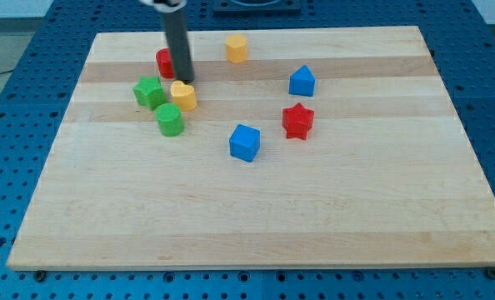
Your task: Push the green star to the top left of the green circle
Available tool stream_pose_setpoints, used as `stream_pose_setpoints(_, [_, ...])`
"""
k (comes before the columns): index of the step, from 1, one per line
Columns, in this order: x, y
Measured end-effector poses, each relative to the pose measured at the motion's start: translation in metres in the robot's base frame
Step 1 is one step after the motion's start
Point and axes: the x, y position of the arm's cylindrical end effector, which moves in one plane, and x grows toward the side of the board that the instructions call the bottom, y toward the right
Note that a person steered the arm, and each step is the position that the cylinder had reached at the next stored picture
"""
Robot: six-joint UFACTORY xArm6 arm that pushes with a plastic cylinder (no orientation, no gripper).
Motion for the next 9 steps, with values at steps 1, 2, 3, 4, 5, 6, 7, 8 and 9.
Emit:
stream_pose_setpoints(1, [0.038, 0.012])
stream_pose_setpoints(2, [0.039, 0.0])
stream_pose_setpoints(3, [0.014, -0.022])
stream_pose_setpoints(4, [-0.015, -0.023])
stream_pose_setpoints(5, [-0.027, -0.057])
stream_pose_setpoints(6, [-0.028, -0.117])
stream_pose_setpoints(7, [-0.026, -0.104])
stream_pose_setpoints(8, [-0.02, -0.034])
stream_pose_setpoints(9, [-0.009, -0.038])
